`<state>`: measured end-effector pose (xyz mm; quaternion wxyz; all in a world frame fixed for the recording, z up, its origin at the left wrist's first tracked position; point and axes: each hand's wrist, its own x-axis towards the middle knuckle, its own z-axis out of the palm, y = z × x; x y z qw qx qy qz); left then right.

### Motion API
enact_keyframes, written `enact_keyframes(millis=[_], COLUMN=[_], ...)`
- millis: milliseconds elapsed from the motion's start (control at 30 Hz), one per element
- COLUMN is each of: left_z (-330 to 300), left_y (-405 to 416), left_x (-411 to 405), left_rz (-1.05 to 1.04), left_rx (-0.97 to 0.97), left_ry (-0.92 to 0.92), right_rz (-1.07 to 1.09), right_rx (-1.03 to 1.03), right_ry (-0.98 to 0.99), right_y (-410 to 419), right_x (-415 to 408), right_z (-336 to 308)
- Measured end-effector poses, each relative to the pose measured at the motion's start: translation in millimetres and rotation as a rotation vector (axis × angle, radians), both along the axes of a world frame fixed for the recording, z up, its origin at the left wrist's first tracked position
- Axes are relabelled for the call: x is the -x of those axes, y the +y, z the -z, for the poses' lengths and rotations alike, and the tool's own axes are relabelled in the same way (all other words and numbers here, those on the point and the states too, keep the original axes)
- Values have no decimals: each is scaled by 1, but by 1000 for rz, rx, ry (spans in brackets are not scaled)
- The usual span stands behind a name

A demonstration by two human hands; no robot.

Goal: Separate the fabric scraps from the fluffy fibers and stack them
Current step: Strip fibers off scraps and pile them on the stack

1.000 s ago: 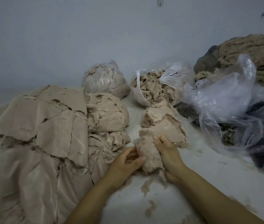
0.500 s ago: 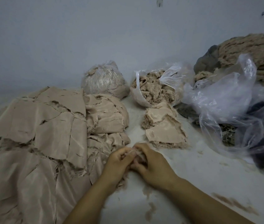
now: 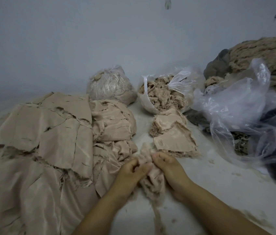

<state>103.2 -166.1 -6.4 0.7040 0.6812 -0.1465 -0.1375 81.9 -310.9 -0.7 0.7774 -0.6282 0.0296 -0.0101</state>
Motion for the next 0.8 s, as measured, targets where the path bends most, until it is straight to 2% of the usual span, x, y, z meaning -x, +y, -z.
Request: enact_keyframes(millis=[100,167,300,433,600,700,800], left_z=[-7,-8,-8,-4,-2,-3,-6], left_y=[-1,2,2,0,-5,-8,-12], left_x=[-4,-8,-10,-9,-4,-4,-4], left_rz=[-140,-177,-34,-14,43,-96,-192], left_rx=[196,211,219,171,163,125,158], left_ry=[161,222,271,196,168,96,118], right_rz=[97,113,117,105,108,148,222], right_rx=[13,37,174,171,358,494,570], right_ry=[-14,-6,-24,-54,-163,-209,-210], right_y=[2,2,4,4,2,2,2], right_x=[0,0,-1,1,0,-3,-7], right_z=[-2,-3,-2,0,4,5,6])
